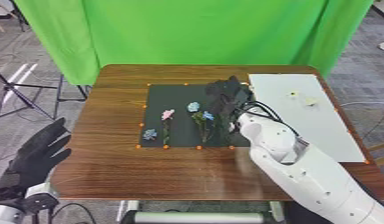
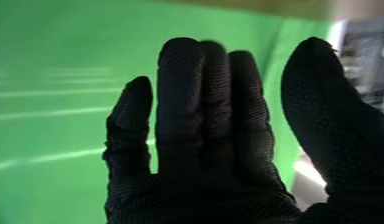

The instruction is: Arrange flowers

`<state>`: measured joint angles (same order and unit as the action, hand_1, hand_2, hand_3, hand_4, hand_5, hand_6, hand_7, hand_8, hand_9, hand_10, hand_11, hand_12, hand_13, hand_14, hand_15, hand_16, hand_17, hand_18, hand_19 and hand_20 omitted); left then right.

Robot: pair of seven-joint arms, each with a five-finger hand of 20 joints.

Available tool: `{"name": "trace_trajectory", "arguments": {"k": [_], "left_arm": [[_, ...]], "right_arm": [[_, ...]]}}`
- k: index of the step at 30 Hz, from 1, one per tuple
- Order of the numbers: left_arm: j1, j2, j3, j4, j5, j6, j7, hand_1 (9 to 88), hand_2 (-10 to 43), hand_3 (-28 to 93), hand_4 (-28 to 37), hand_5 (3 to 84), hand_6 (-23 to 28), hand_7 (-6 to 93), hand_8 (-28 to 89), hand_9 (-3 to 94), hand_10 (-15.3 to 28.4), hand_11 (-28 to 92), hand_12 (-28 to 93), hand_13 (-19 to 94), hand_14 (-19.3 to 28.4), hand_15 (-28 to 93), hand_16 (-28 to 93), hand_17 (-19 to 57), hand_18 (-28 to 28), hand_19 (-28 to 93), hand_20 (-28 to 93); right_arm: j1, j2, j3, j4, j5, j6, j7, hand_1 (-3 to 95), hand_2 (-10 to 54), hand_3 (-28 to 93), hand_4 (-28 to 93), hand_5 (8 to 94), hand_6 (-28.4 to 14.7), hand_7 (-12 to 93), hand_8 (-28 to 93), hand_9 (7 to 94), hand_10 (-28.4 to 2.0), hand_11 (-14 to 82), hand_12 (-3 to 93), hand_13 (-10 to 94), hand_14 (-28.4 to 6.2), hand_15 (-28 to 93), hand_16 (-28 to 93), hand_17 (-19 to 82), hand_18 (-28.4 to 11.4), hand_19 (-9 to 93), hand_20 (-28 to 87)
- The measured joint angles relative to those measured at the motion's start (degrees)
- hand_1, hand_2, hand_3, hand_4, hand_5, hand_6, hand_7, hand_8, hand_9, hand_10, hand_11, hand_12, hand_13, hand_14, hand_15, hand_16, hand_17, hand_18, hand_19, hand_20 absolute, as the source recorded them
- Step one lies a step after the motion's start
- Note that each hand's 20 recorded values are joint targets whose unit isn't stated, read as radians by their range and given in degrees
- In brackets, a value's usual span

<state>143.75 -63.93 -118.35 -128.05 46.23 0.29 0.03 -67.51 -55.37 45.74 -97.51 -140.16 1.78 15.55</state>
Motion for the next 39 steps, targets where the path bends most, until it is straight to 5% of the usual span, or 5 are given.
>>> {"name": "trace_trajectory", "arguments": {"k": [8,12,24,33,39], "left_arm": [[0.3,-0.13,0.00,-0.03,0.00,0.05,0.32,25.1,-1.5,69,-26.9,21.1,0.5,18.1,-10,15.6,8.1,10,21,11,10.9,13,9,-12.5,16.7,34,10],[0.3,-0.17,0.00,-0.03,0.00,0.05,0.40,25.1,-1.4,69,-26.8,21.1,0.6,18.1,-10,15.7,8.2,10,21,11,10.9,13,9,-12.5,16.7,33,10],[0.4,-0.18,-0.05,-0.03,0.00,0.02,0.44,25.2,-1.3,69,-26.9,21.2,0.6,18.1,-10,15.8,8.3,10,21,11,10.9,13,9,-12.5,16.7,34,10],[0.2,0.03,-0.09,0.02,0.00,-0.05,0.32,25.2,-1.4,69,-26.8,21.2,0.6,18.2,-10,16.0,8.4,10,20,11,10.8,13,9,-12.4,16.7,34,10],[0.2,0.06,-0.12,0.02,0.00,-0.04,0.33,25.2,-1.4,69,-26.9,21.3,0.6,18.1,-10,16.0,8.4,10,20,11,10.8,13,9,-12.4,16.7,33,10]], "right_arm": [[3.6,5.0,2.2,3.4,0.8,-2.2,17.0,28.7,-9.5,90,-27,27.6,-7.7,26,-11,26.4,-17.3,24.2,26.9,24,-13.6,57,15,9,-18.7,69,48],[4.2,7.1,6.5,7.1,3.6,-6.4,21.8,28.2,-9.5,88,-27,24.7,-8.8,20,-8,23.4,-17.8,14.1,27.3,20,-15.9,27,22,4,-20.0,57,33],[0.7,10.5,13.2,9.6,9.8,-16.8,27.1,26.8,-9.5,87,-27,20.8,-10.0,14,-6,23.5,-17.2,5.8,25.4,33,-17.2,8,23,4,-21.6,53,25],[-0.4,10.5,11.9,13.8,12.0,-17.6,25.5,38.3,-9.5,86,-28,45.7,-1.2,36,-18,54.8,-10.6,28.7,21.2,68,-2.9,38,26,20,-20.0,73,43],[-2.0,11.2,8.8,16.2,5.3,1.6,22.1,50.1,-8.7,82,-28,69.7,1.1,47,-3,84.3,-5.8,17.5,47.1,84,0.1,44,34,32,-18.9,80,48]]}}
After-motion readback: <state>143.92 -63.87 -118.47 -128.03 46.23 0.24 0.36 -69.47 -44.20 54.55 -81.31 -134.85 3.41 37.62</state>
